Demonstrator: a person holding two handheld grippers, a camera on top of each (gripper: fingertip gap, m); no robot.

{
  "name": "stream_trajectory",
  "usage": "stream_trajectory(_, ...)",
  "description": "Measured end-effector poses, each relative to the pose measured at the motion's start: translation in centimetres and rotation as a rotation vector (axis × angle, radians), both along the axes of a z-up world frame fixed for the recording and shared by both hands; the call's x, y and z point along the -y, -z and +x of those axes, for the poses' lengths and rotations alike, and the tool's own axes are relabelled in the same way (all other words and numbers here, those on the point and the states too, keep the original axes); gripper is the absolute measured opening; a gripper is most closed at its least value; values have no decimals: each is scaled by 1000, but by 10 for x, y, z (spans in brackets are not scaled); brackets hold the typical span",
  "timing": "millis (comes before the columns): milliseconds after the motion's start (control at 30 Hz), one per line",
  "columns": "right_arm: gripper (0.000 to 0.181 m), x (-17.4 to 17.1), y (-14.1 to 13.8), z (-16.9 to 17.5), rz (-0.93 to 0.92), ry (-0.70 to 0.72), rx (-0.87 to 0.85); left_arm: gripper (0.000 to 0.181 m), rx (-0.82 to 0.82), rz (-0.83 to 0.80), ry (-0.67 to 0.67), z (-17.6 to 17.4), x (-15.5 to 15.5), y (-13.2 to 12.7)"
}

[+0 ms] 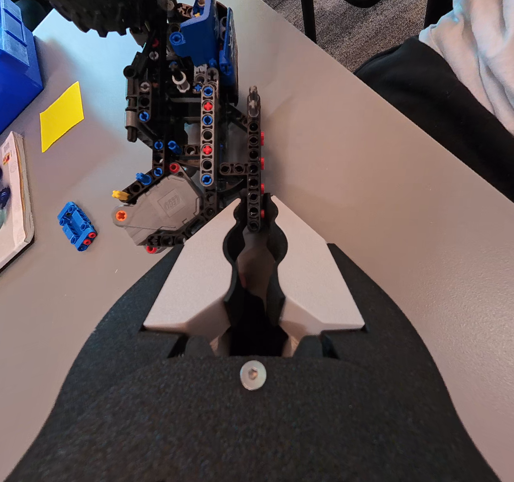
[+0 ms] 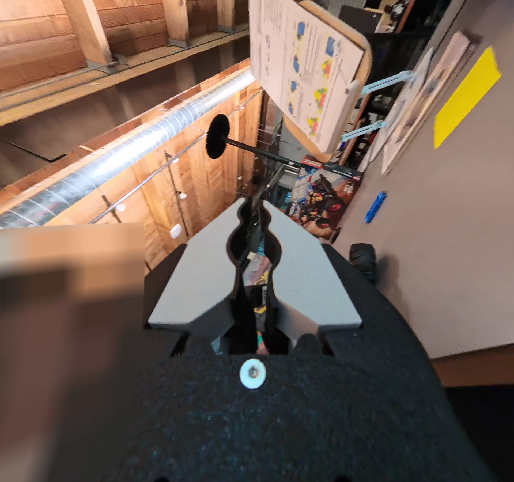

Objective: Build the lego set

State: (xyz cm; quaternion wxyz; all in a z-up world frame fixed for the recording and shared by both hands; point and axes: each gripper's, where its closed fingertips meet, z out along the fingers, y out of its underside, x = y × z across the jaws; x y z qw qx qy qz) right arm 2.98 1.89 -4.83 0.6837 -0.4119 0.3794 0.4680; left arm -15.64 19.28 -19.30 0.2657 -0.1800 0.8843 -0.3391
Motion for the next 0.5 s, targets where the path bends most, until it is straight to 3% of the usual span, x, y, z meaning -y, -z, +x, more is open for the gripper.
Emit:
stream_trajectory(167, 1, -11, 3, -17, -87, -49, 127, 10, 0, 0, 0, 0, 0, 0)
stream_trajectory(300, 1, -9, -4, -21, -80, -2, 214, 10, 0, 0, 1, 0, 0, 0)
stream_trajectory(500, 1, -18, -12, -43, -65, -65, 328, 10, 0, 0, 0, 0, 0, 0)
